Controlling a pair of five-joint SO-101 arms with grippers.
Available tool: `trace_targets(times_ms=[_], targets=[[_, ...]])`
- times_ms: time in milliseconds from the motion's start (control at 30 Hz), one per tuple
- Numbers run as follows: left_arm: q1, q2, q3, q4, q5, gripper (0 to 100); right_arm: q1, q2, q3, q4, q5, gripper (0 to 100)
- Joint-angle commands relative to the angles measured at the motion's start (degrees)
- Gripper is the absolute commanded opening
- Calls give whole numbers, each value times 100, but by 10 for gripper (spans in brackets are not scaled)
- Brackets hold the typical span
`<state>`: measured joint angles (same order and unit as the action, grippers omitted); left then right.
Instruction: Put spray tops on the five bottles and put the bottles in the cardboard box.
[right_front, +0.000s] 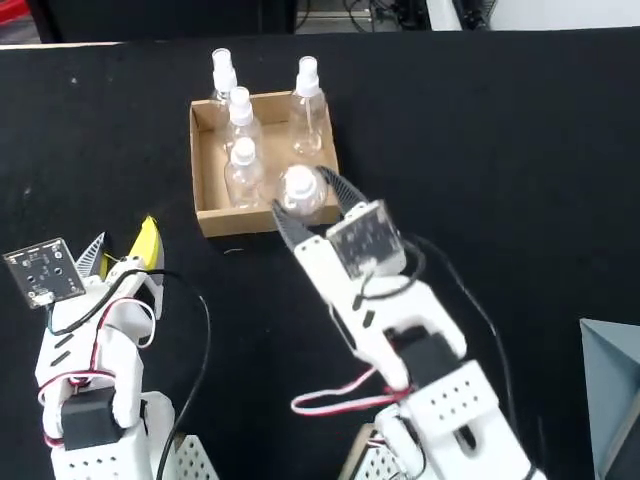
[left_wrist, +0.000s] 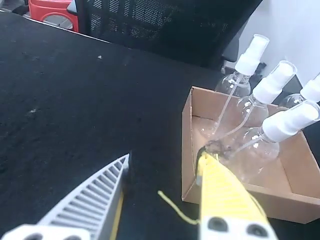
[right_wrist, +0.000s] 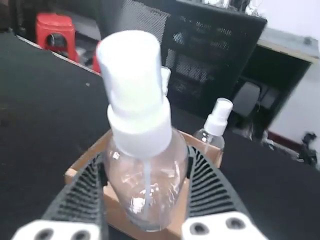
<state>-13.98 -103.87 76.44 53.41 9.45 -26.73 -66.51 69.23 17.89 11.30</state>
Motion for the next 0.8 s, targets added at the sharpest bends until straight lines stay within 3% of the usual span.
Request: trace_targets(times_ms=[0,567,767], targets=[[-66,-53,-101,18,26,209,281,831,-919,-44,-62,15],[-497,-53,-92,26,35,209,571,3565,-1604,-2057,-70,15],[-497,-53,-92,26,35,209,932,4382,-2185,-2057,-730,15]])
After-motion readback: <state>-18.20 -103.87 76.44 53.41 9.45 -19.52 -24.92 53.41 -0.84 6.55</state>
